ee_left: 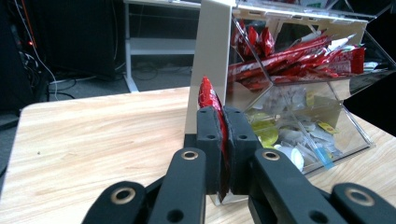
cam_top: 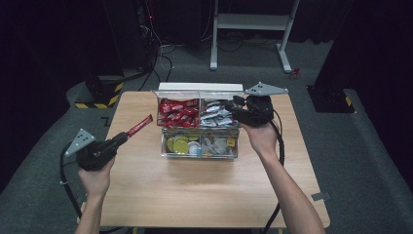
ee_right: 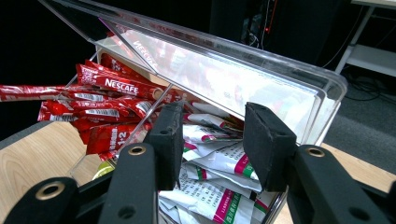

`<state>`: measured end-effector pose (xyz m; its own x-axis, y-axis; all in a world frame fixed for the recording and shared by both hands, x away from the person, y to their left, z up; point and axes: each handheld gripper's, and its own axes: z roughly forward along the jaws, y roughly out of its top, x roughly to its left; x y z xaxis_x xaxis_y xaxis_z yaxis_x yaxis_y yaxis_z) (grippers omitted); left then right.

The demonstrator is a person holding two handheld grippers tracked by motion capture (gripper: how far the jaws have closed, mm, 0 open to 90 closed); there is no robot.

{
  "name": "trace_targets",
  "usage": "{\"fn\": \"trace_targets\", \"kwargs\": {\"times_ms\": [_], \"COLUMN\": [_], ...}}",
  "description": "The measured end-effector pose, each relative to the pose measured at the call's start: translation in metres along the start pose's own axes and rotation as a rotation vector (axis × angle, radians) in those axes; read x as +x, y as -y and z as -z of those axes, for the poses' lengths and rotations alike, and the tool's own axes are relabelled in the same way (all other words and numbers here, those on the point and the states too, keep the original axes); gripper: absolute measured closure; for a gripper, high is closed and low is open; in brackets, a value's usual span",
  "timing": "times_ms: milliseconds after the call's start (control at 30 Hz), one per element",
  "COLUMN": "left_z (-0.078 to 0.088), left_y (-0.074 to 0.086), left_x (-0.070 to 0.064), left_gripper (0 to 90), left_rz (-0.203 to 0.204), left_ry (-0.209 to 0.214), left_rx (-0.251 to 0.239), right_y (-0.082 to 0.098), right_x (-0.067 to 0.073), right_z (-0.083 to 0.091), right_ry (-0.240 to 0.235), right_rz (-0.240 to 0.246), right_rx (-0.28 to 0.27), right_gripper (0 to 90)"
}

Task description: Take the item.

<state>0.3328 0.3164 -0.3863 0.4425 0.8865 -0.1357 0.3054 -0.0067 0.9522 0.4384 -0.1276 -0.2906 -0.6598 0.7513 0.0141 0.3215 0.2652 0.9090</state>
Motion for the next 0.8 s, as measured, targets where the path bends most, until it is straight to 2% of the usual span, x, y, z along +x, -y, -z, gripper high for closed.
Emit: {"fn": "trace_targets", "kwargs": {"times_ms": [100,800], "left_z": [-0.003,-0.027], "left_y": [0.004,0.034], "left_x": [-0.001,0.004], "left_gripper": [86.3,86.1], "left_rz": [-0.004,0.046], "left_ry": [-0.006,-0.037], "left_rx": [0.011,0.061], "right_y": [0.0,0.001], "right_x": [0.0,-0.001], "right_z": [0.0,0.001], "right_ry": [0.001,0.002], "right_rz": [0.001,-0.002], "right_rx": [0.001,0.0], "right_gripper": [57.8,57.5]}}
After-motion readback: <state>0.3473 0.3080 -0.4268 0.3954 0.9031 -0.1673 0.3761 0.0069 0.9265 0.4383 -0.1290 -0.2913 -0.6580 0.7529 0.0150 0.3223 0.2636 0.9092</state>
